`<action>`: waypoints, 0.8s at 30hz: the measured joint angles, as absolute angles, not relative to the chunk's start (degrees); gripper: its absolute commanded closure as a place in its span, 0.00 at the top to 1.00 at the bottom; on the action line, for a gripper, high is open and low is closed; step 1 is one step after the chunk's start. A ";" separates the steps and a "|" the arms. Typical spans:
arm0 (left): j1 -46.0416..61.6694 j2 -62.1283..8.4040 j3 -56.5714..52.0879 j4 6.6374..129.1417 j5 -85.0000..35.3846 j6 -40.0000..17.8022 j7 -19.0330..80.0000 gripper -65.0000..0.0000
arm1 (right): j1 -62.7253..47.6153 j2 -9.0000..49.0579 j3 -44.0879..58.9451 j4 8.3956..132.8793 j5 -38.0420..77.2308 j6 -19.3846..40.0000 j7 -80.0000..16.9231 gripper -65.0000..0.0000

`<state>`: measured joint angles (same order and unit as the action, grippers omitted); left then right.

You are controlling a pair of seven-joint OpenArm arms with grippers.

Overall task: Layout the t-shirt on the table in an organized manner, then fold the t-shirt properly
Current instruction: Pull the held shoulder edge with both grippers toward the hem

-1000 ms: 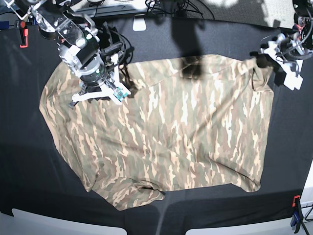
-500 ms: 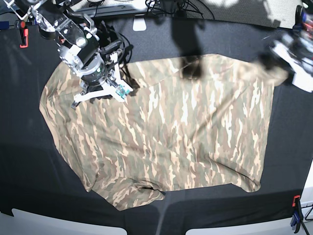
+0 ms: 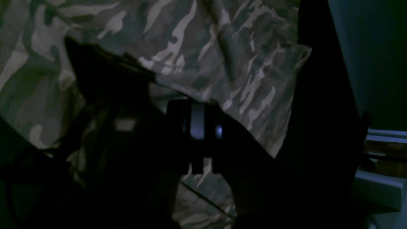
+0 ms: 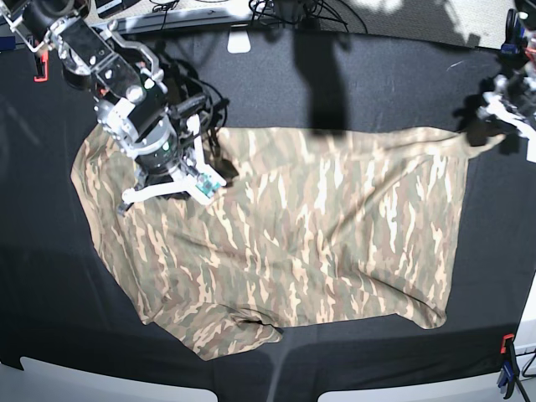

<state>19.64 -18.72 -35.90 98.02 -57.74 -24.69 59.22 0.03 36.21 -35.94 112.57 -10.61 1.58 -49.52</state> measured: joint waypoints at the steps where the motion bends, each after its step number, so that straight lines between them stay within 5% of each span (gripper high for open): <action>1: 19.62 -18.72 -35.88 98.02 -55.05 -24.71 56.27 0.00 | 0.23 36.21 -35.92 112.57 -10.57 1.58 -49.52 0.00; 5: 19.51 -18.74 -35.51 98.02 -46.68 -24.51 45.54 0.00 | 0.78 36.16 -33.26 112.57 -10.33 1.63 -49.47 0.00; 13: 19.51 -18.59 -33.98 98.02 -48.18 -21.76 43.05 0.00 | 0.82 35.92 -22.33 112.66 -5.89 2.66 -48.95 0.00; 24: 14.79 -18.87 -17.43 97.97 -30.96 -21.17 32.49 0.00 | 0.82 36.03 -20.84 112.66 -1.87 6.17 -49.58 0.00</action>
<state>14.79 -18.87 -17.43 97.97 -30.96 -21.17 32.49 0.82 36.03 -20.84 112.66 -1.87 6.17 -49.58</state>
